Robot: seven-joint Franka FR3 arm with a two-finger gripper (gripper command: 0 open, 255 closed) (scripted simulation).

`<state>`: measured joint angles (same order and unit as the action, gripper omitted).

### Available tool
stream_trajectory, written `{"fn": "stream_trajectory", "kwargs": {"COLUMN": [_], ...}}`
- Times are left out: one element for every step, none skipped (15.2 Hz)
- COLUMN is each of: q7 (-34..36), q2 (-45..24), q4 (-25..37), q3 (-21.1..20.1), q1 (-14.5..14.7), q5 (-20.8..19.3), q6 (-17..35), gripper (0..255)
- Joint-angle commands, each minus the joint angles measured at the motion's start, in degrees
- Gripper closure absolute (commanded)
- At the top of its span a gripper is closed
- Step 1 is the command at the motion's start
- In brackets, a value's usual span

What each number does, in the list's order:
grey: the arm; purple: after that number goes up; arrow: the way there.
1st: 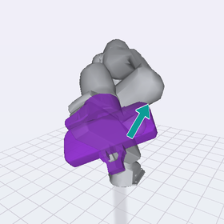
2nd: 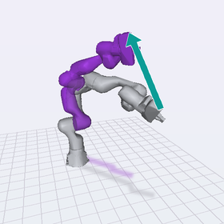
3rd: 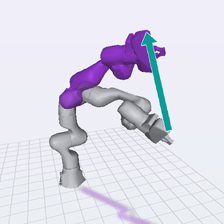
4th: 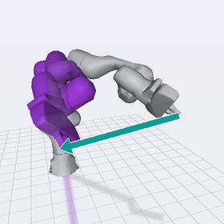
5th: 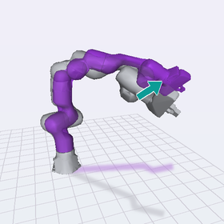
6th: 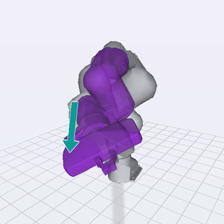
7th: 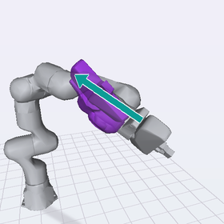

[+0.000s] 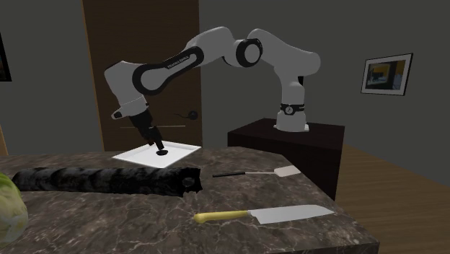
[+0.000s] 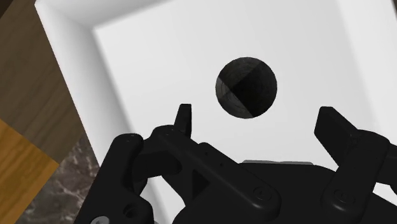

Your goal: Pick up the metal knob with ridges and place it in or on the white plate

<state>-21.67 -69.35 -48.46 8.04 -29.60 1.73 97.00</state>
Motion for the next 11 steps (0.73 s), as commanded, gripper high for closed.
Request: {"fn": "stream_trajectory", "kwargs": {"q7": [0.0,0.0,0.1,0.2,0.2,0.1,0.1,0.1,0.1,0.1,0.1], "q2": [0.0,-0.7,-2.0,-4.7,-2.2,-0.9,-0.1,-0.1,0.1,0.0,0.0], "q4": [0.0,3.2,7.4,14.2,9.9,7.7,6.3,6.2,5.9,6.1,6.1], "q3": [0.0,0.0,0.0,-0.1,-0.1,0.0,0.0,0.0,0.0,0.0,0.0], "q1": [0.0,-0.1,-0.4,-0.8,-0.4,-0.2,-0.1,-0.1,0.0,-0.1,-0.1], "q5": [0.0,0.0,0.0,0.0,0.0,0.0,0.0,0.0,0.0,0.0,0.0], "q6": [0.0,-2.5,-5.4,-9.5,-7.6,-6.8,-6.2,-6.1,-6.0,-6.1,-6.1], "gripper": [0,0,0,0,0,0,0,0,0,0,0]}}
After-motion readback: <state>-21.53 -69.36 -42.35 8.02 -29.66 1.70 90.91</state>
